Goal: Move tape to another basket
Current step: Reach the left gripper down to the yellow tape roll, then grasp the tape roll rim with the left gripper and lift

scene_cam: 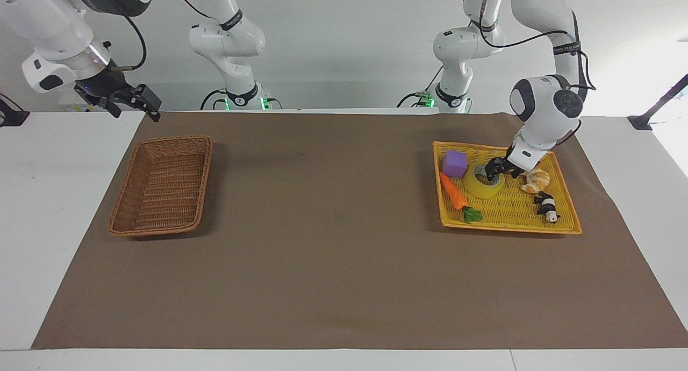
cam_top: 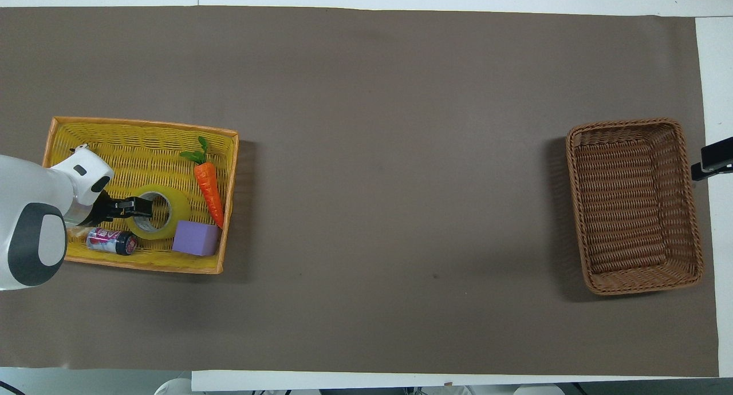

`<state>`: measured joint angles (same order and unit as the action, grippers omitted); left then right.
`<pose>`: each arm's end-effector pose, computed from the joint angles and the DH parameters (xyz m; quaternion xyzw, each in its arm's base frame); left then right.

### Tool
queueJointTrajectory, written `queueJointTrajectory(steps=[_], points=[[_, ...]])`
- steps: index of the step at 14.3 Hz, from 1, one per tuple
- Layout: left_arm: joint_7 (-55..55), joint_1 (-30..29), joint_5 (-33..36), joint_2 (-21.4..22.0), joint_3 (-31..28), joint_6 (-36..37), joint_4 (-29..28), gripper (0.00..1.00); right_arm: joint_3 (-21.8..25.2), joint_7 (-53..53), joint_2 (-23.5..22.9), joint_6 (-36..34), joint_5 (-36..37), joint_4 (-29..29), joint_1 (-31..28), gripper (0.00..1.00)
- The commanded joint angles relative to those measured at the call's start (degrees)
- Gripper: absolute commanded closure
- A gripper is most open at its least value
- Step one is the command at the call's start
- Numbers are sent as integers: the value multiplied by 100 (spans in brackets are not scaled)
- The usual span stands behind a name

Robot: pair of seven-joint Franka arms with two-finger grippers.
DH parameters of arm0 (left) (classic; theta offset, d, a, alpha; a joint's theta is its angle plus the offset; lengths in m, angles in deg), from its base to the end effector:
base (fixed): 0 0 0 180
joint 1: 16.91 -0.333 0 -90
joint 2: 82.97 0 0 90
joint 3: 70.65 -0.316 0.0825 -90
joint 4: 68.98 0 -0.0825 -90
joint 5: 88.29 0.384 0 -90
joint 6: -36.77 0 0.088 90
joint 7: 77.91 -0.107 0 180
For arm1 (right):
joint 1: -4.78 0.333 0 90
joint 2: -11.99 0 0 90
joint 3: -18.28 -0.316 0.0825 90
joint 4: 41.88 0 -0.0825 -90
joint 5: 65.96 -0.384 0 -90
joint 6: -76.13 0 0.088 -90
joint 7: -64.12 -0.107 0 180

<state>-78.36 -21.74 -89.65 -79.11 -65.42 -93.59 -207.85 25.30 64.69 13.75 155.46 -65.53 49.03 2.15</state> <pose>0.4699 -0.0037 0.3267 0.9992 0.0009 -0.0407 0.0057 0.5163 -0.0898 0.6190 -0.9932 0.0790 0.0855 0.0058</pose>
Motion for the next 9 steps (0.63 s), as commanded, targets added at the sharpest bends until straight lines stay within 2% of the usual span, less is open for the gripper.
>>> queueJointTrajectory(steps=[1,6,9], points=[[-70,-28,49,-16,4,-209,-167,14,10,58,140,21,28,154,8,0],[-70,25,49,-53,13,-332,-263,14,10,58,140,21,28,154,8,0],[-61,51,49,-227,13,-471,-308,14,10,58,140,21,28,154,8,0]])
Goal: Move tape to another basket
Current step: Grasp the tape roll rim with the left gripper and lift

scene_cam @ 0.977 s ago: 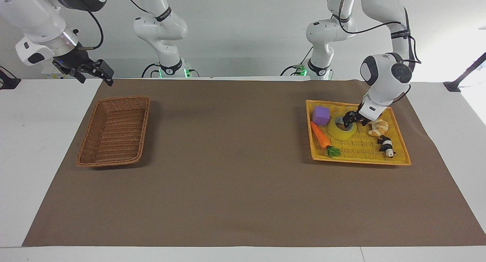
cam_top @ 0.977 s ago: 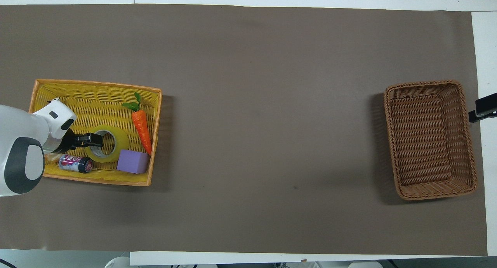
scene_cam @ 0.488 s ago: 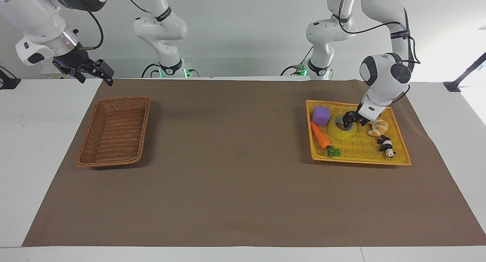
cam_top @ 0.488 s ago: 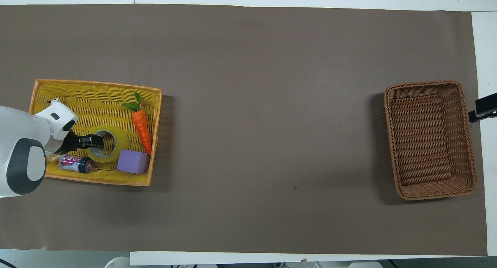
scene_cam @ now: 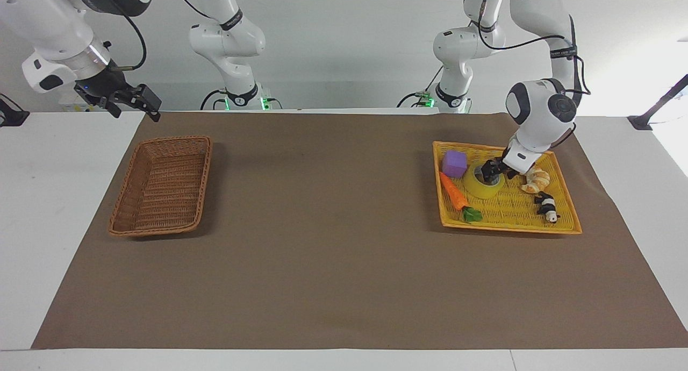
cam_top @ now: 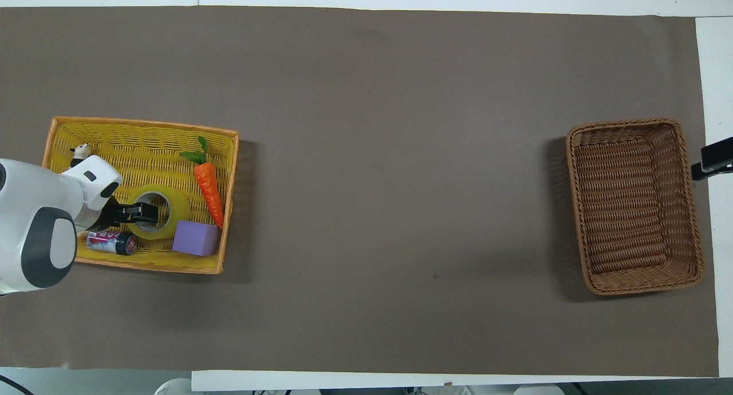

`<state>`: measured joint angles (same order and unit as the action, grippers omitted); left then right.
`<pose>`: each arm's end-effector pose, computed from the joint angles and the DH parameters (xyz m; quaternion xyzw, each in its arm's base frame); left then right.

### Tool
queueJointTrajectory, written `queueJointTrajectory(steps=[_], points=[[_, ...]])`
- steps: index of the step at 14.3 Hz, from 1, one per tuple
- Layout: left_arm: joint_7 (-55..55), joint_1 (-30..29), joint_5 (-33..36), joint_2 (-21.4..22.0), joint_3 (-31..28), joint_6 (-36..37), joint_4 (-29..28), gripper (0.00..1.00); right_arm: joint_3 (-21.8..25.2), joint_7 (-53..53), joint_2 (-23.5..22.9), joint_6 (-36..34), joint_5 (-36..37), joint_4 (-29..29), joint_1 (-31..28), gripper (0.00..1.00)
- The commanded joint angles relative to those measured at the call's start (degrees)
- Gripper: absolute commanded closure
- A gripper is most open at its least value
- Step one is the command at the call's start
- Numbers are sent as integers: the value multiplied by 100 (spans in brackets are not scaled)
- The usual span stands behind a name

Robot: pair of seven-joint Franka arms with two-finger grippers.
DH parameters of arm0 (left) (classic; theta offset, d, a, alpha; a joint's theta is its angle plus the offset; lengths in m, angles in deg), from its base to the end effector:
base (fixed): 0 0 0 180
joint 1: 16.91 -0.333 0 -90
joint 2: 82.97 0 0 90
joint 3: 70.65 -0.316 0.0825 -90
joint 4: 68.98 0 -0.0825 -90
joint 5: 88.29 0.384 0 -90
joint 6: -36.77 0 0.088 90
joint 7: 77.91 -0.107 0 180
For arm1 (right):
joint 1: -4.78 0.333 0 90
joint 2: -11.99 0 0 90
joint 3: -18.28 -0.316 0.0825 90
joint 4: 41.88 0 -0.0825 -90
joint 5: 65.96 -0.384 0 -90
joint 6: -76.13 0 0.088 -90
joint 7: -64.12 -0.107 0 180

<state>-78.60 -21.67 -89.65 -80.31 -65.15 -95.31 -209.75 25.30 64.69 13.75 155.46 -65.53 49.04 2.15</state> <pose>0.4618 -0.0063 0.3060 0.9986 -0.0039 -0.0527 0.0061 0.5163 -0.0898 0.6189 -0.9932 0.0790 0.0856 0.0058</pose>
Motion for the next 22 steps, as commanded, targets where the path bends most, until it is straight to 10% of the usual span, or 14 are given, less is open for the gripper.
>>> queueJointTrajectory(steps=[1,6,17,22], points=[[-45,36,49,-117,-13,-336,-109,14,10,58,140,21,28,154,8,0],[-19,36,49,-134,-22,-240,-38,98,10,58,140,21,28,154,16,0],[156,193,-30,-169,4,1858,1945,100,10,58,140,21,28,154,8,0],[1990,1010,-689,-178,22,2178,2695,100,10,58,140,21,28,154,8,0]])
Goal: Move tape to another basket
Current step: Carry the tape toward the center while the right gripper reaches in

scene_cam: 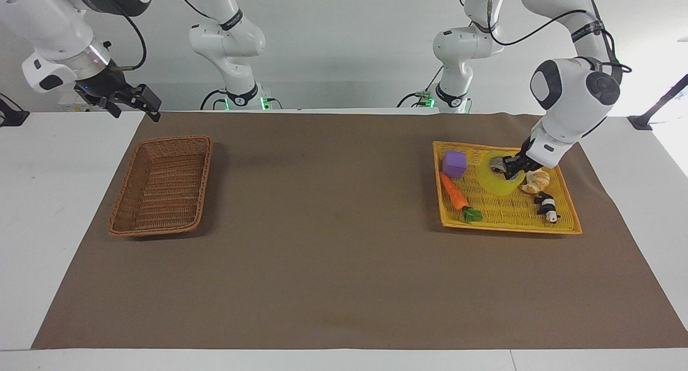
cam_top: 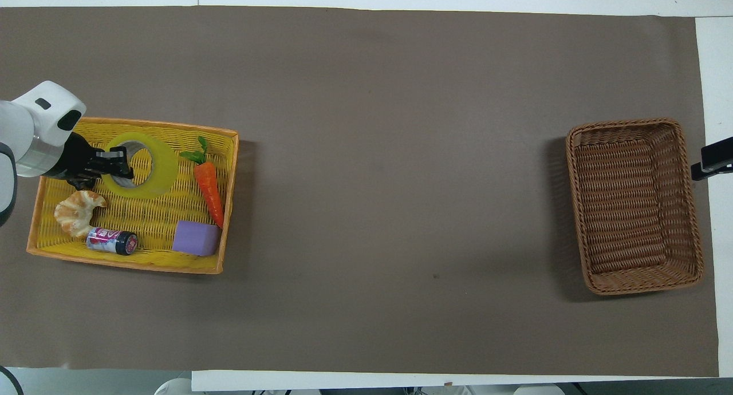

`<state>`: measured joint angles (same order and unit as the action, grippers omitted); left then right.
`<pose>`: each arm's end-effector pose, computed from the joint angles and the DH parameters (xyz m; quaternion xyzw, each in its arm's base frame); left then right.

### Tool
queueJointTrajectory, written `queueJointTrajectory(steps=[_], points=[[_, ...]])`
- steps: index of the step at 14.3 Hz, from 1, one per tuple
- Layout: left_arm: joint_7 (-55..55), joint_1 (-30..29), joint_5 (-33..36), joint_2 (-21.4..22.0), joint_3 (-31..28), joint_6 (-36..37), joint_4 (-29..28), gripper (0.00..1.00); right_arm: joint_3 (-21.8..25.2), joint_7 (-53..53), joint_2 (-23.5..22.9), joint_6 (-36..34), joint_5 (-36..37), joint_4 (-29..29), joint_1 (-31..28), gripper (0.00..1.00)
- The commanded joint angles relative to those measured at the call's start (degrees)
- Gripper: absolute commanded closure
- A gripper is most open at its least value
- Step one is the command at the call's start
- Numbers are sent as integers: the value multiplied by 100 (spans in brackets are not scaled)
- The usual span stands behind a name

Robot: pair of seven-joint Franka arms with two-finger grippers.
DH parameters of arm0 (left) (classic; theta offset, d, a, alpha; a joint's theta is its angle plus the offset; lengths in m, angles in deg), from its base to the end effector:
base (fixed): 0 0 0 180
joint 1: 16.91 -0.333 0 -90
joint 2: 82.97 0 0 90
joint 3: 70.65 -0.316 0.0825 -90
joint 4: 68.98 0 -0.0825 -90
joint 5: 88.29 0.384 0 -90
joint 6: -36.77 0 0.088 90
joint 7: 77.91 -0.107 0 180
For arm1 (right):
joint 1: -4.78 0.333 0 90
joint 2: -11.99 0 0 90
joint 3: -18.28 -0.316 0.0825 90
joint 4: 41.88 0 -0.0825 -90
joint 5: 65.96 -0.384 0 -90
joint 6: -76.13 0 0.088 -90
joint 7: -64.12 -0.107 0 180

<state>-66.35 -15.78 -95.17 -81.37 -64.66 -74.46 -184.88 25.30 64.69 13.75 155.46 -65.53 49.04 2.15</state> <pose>0.5347 -0.0753 0.4571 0.9963 0.0619 -0.0352 0.0488 0.5163 -0.0898 0.6189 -0.9932 0.0790 0.0856 0.0058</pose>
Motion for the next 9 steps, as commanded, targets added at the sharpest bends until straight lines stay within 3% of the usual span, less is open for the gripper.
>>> queueJointTrajectory(steps=[1,4,9], points=[[1046,718,-242,-90,-27,6,312,100,10,58,140,21,28,154,8,0],[1435,1221,-796,-266,-36,136,848,100,10,58,140,21,28,154,8,0],[1981,1872,-823,-170,-10,356,946,100,10,58,140,30,28,154,17,0]])
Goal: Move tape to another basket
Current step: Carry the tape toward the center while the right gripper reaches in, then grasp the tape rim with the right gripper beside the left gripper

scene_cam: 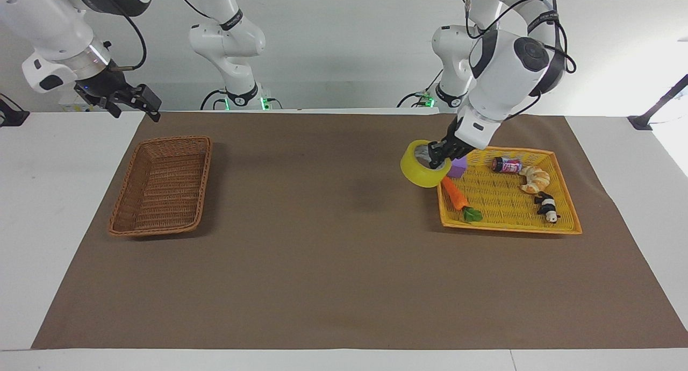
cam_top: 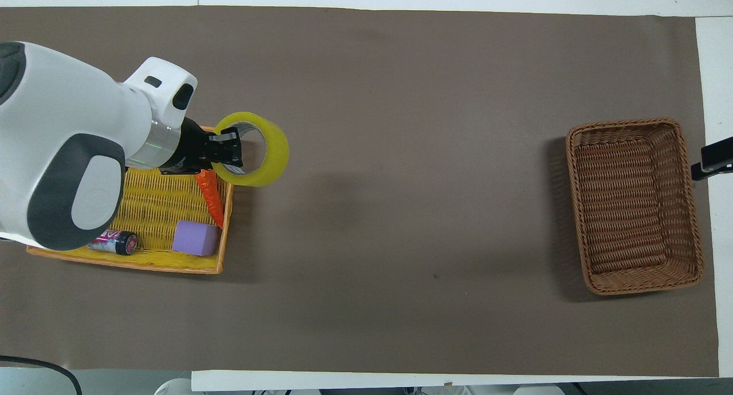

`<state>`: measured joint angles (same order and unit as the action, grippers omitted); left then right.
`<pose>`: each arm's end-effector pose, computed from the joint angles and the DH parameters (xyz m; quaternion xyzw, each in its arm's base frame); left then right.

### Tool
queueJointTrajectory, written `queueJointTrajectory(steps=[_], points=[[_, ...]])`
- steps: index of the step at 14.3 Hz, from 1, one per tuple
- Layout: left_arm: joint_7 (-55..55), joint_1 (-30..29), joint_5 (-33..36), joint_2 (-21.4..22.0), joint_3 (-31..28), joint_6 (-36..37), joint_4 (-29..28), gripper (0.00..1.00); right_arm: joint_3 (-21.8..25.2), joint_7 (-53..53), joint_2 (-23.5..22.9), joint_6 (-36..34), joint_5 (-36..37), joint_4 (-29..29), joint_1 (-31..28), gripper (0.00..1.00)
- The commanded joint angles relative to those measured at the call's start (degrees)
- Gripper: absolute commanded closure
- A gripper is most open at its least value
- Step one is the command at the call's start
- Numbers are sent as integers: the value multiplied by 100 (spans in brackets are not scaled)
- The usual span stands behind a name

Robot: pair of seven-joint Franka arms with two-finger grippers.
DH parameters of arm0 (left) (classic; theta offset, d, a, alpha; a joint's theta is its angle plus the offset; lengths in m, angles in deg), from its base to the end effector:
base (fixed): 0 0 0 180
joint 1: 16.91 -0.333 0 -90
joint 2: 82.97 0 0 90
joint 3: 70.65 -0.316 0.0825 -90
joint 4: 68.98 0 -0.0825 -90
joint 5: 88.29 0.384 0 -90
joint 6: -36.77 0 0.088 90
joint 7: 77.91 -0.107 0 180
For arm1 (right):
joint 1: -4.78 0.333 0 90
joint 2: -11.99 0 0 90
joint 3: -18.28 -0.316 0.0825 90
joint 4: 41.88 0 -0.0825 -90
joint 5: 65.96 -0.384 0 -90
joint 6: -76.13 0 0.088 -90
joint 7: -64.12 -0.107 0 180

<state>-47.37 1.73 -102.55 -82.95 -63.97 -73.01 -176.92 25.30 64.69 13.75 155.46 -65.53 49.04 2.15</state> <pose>0.5035 -0.2575 0.5074 0.9893 0.0852 -0.0408 0.1113 0.5163 -0.0898 0.6189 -0.9932 0.0790 0.0856 0.0058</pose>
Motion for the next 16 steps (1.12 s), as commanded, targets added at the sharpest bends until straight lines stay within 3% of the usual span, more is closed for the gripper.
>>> queueJointTrajectory(steps=[1,4,7,10,12,16], points=[[66,226,-111,76,-79,455,115,100,2,197,140,39,10,154,17,0],[66,227,-137,103,-96,519,150,100,19,1689,140,152,-1119,277,-106,0],[75,201,-164,112,-96,527,255,100,10,1693,201,320,-2594,557,-36,0],[83,227,-173,112,-96,501,290,100,-25,1727,227,661,-4143,1207,-10,0],[101,253,-199,77,-87,370,360,100,-78,1780,219,1135,-4908,1489,462,0],[180,385,-375,59,-87,35,361,100,-78,2009,96,2795,-6631,2132,1631,0]])
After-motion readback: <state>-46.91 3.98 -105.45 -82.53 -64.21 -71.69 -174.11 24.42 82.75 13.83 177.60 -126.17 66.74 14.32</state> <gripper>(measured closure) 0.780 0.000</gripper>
